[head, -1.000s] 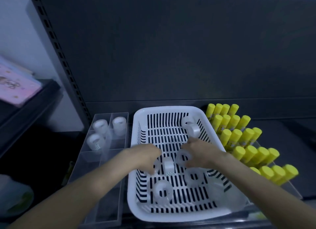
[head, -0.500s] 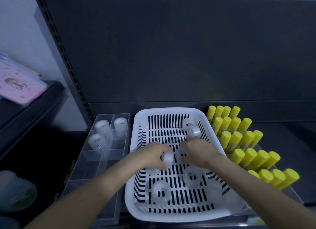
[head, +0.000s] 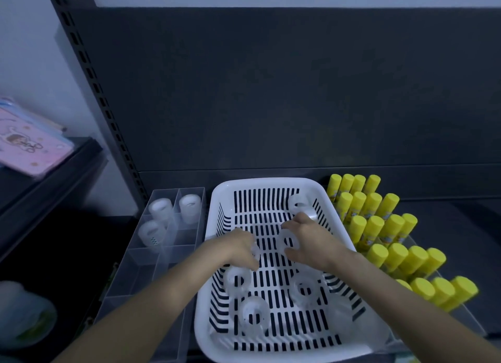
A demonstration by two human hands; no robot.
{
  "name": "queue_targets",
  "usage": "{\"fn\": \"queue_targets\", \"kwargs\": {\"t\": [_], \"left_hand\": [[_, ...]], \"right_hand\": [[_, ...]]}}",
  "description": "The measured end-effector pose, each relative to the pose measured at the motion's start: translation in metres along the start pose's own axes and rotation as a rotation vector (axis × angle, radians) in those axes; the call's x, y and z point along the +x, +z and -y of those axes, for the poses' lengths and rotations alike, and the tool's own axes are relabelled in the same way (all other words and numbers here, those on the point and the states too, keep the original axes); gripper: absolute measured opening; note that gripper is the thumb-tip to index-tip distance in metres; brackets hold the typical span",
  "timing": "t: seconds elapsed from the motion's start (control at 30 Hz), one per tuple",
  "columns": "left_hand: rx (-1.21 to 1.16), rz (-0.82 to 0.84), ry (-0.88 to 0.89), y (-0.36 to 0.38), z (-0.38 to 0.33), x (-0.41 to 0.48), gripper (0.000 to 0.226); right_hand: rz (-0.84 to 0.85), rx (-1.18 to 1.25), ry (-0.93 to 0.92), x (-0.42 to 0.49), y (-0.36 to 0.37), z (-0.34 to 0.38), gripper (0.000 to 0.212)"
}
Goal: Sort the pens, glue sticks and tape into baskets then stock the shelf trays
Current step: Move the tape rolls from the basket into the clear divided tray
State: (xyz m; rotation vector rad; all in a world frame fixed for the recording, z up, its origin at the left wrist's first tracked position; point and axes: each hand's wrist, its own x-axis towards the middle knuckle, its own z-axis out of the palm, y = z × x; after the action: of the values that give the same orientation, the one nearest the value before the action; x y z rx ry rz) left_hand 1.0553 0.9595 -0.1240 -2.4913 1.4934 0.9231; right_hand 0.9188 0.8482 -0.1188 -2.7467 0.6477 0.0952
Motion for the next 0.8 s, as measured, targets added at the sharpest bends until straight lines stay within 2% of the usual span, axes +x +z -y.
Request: {"fn": "queue_targets", "kwargs": {"t": [0.1, 0.23, 0.37, 0.5, 0.57, 0.63, 0.8], "left_hand": [[0.04, 0.085, 0.011, 0.003, -0.004, -0.007, 0.086], [0.084, 0.094, 0.007, 0.009, -0.011, -0.009, 0.08], [0.007, -0.011, 0.056, 0.013, -0.008, -0.007, 0.072], [-0.133, -0.258, 0.111, 0.011, -0.001, -0.003, 0.066], [-0.177, -0.251, 0.111, 0.015, -0.001, -0.001, 0.077], [-0.112, -0.192, 0.107, 0.018, -0.004, -0.001, 0.081], [-0.076, -0.293, 0.151, 0.019, -0.008, 0.002, 0.05]], "right_hand": [[0.003, 0.031, -0.002, 0.0, 0.0, -0.002, 0.059], [0.01, 0.042, 0.001, 0.001, -0.002, -0.001, 0.059], [0.002, 0.052, 0.0, 0.001, -0.001, -0.002, 0.059], [-0.022, 0.053, 0.006, 0.0, -0.002, -0.003, 0.057], [-0.031, 0.054, 0.019, 0.0, -0.002, -0.003, 0.058], [-0.037, 0.055, 0.027, -0.001, -0.002, -0.004, 0.058], [-0.04, 0.071, 0.036, -0.002, -0.001, -0.005, 0.057]]}}
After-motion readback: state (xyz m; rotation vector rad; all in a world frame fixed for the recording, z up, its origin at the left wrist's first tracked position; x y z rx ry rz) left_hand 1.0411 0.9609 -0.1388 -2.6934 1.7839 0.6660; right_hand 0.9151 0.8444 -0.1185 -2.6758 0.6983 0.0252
